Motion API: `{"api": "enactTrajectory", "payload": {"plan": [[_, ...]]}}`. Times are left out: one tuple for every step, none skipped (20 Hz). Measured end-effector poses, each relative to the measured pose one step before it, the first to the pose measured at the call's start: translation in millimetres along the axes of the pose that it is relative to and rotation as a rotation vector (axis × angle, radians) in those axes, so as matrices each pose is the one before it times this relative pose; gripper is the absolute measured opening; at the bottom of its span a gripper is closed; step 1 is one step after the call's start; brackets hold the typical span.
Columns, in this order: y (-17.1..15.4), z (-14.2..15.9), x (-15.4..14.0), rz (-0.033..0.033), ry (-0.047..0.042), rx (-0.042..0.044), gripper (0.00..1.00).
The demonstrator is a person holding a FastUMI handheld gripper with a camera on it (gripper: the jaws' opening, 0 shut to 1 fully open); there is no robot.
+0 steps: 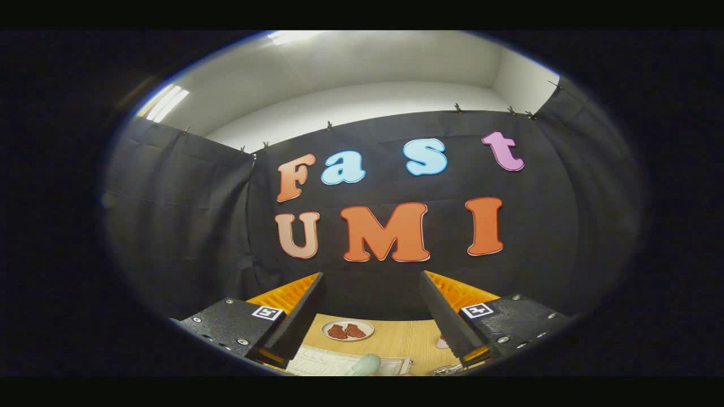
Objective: Take the plate from the dish rack, then take the spoon from the basket and place it into the plate.
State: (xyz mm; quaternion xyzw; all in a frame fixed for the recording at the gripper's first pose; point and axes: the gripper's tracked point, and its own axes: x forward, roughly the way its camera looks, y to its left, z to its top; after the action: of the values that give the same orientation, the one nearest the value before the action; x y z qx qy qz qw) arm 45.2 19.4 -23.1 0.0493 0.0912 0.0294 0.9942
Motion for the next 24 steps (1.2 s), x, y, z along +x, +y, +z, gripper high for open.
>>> {"api": "enactTrajectory", "payload": {"plan": [[-5.26, -12.07, 0.24, -0.01819, 0.05395, 0.01003, 0.98], [-3.94, -14.65, 0.44, -0.00799, 0.06398, 0.01100, 0.98], [-0.50, -14.27, 1.27, -0.00372, 0.06545, 0.01226, 0.98], [-1.72, -16.07, 2.09, 0.00006, 0.07155, 0.01018, 0.98], [-0.50, -15.99, 1.91, 0.00626, 0.07084, 0.01083, 0.98], [-1.94, -14.82, 5.06, 0.00380, 0.06298, 0.01279, 0.98], [-3.44, -16.68, 2.87, -0.00266, 0.06435, 0.01140, 0.98], [-3.03, -15.01, 3.80, -0.00579, 0.06061, 0.00961, 0.97], [-0.83, -11.97, 5.93, -0.00236, 0.05081, 0.00907, 0.97], [0.33, -10.38, 7.33, 0.01002, 0.03484, 0.00302, 0.96], [-2.38, -13.98, 8.22, -0.00224, 0.04607, 0.00076, 0.96], [0.20, -13.99, 7.77, 0.00650, 0.05580, 0.00397, 0.95], [0.88, -14.81, 4.93, 0.00879, 0.05359, 0.00676, 0.95], [0.97, -10.04, 4.68, 0.00551, 0.04172, 0.00341, 0.95], [1.60, -9.82, 5.50, 0.00080, 0.04058, 0.00018, 0.95], [-0.43, -6.76, 6.38, -0.00379, 0.02923, -0.00009, 0.95], [-0.76, -5.44, 5.83, -0.00373, 0.02741, -0.00190, 0.94], [-0.42, -5.51, 6.13, -0.00579, 0.02843, -0.00401, 0.92], [0.08, -4.93, 4.03, -0.00496, 0.03180, -0.00444, 0.91], [0.12, -4.74, 3.47, -0.00750, 0.03181, -0.00484, 0.89], [1.82, -3.96, 6.01, -0.00551, 0.02543, -0.00295, 0.88], [1.41, -5.85, 6.31, -0.00775, 0.02928, -0.00433, 0.85], [1.84, -5.45, 5.63, -0.00391, 0.02859, -0.00395, 0.84], [0.33, -5.30, 4.50, -0.00862, 0.03309, -0.00232, 0.81]]}}
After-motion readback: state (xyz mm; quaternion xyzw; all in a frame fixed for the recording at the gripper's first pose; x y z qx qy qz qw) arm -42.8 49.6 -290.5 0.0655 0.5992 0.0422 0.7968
